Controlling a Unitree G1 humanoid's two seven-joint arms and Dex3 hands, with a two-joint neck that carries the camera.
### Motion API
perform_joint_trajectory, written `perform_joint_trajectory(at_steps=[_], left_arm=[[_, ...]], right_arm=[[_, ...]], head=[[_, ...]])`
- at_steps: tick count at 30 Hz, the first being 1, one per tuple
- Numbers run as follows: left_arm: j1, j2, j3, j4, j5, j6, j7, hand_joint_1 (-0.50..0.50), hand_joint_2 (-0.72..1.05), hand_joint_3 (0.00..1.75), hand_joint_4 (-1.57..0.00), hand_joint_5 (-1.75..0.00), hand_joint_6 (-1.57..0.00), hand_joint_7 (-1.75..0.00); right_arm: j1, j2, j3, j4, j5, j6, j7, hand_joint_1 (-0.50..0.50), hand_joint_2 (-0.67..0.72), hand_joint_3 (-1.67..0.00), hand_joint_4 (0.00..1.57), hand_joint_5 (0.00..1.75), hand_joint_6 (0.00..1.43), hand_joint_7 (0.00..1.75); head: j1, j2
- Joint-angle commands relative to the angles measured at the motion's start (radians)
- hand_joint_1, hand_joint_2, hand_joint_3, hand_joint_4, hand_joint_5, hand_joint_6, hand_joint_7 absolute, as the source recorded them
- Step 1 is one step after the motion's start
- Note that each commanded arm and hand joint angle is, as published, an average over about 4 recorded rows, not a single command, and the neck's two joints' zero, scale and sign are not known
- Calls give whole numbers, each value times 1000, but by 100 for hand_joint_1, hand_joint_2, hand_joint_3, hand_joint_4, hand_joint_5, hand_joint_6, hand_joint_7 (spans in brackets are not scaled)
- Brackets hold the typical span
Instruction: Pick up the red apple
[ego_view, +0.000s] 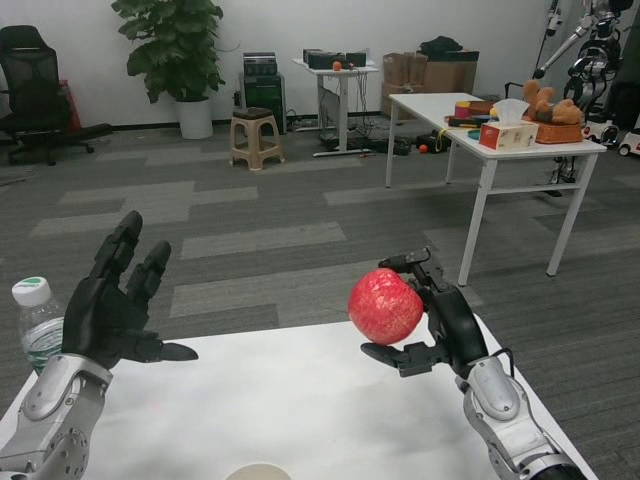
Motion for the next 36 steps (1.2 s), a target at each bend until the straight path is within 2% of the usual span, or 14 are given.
perform_joint_trajectory(at_steps=[1,4,13,18,22,36], left_arm=[[-12,0,1,7,-3,-3,-2,-50,-2,0,0,-21,0,0],[-13,1,1,7,-3,-3,-2,-50,-2,0,0,-21,0,0],[-12,2,2,5,-3,-3,-2,-50,-2,0,0,-21,0,0],[-12,2,2,5,-3,-3,-2,-50,-2,0,0,-21,0,0],[-12,2,1,5,-3,-3,-2,-50,-2,0,0,-21,0,0],[-10,2,1,6,-3,-3,-2,-50,-2,0,0,-21,0,0]], right_arm=[[-8,-9,-8,-31,0,-4,-9,8,-41,-73,46,165,80,168],[-8,-9,-8,-45,0,-3,-10,8,-41,-79,46,165,80,168],[-11,-9,-7,-64,0,-2,-12,8,-41,-75,46,165,80,168],[-11,-9,-6,-66,0,-1,-12,8,-41,-77,46,165,80,168],[-12,-9,-5,-66,0,-1,-12,8,-41,-75,46,165,79,168],[-17,-16,-13,-83,0,-1,-17,8,-41,-77,46,165,79,168]], head=[[0,0],[0,0],[0,0],[-53,42],[-46,23],[-53,26]])
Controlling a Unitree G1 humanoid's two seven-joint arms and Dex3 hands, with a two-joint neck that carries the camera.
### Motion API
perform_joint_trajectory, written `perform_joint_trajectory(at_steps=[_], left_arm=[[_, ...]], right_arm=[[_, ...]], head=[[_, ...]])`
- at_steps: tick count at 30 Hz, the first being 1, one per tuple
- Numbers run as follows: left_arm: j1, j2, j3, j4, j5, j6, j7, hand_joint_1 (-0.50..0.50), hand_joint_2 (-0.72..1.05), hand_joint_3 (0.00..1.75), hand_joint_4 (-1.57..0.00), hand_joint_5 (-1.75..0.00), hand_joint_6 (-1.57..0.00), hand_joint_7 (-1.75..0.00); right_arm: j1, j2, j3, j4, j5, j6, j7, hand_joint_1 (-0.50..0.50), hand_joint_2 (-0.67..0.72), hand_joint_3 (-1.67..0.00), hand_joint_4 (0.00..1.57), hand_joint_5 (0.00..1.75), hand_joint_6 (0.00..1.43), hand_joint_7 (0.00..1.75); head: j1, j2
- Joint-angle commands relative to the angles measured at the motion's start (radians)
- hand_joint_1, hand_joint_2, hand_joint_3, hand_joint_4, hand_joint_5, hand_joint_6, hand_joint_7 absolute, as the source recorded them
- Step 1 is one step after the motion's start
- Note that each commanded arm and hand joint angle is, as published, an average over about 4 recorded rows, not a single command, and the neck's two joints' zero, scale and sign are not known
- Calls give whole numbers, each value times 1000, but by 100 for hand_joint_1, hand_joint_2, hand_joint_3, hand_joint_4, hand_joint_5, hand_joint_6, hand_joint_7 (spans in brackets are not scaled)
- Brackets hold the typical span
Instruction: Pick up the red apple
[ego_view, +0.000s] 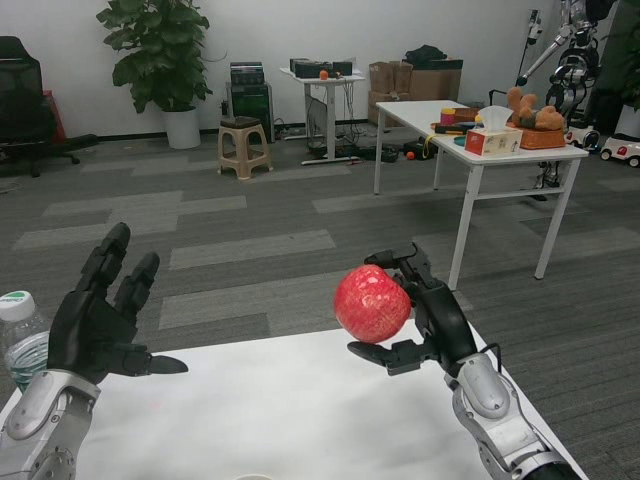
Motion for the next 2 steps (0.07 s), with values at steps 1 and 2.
perform_joint_trajectory(at_steps=[1,2], left_arm=[[-10,2,4,6,-3,-3,-2,-50,-2,0,0,-21,0,0],[-10,2,4,6,-3,-3,-2,-50,-2,0,0,-21,0,0]], right_arm=[[-19,-14,-13,-23,1,-1,-13,8,-41,-77,46,165,78,168],[-21,-16,-13,-24,1,-1,-14,8,-41,-77,46,165,77,168]], head=[[-3,4],[-4,5]])
